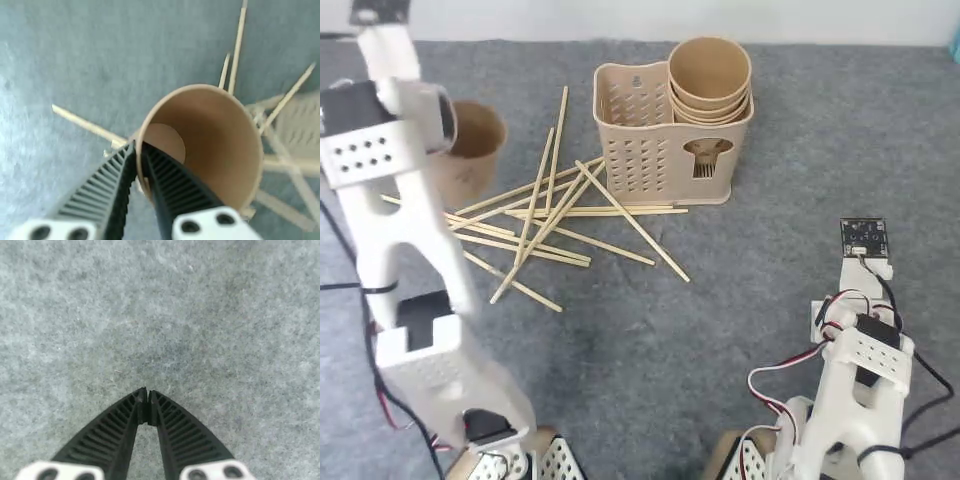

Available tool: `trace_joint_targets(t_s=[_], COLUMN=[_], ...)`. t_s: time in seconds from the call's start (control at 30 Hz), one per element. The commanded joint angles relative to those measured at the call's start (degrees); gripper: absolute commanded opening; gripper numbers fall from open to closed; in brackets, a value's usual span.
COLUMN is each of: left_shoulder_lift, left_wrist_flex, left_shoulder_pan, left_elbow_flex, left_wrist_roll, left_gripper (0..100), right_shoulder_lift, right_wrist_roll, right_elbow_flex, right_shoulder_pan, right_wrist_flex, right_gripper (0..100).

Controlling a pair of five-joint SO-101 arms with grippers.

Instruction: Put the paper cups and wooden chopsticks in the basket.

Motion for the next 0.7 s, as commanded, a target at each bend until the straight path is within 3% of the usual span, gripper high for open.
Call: trace_joint_targets(t_s=[0.0, 0.3, 0.47, 0.67], left_shoulder_lift=[-0.97, -0.79, -0.62, -0.70], left_wrist_flex=[2.11, 1.76, -2.46, -7.91], left_shoulder_pan=[3.08, 16.35, 22.15, 27.78], left_elbow_flex=[-9.01, -23.43, -28.88, -29.23], left_wrist_roll=[6.59, 22.24, 32.70, 38.59], left_gripper=[1, 1, 1, 1], right_shoulder_lift=[-1.80, -1.80, -1.80, -1.80], right_wrist_roll=[0.97, 0.97, 0.97, 0.97], right_elbow_flex=[-0.35, -0.35, -0.35, -0.35], right_shoulder_pan=[-0.66, -0.66, -0.66, -0.66], right_wrist_flex=[-1.27, -1.27, -1.27, -1.27], right_gripper=[0.8, 0.8, 0.8, 0.8])
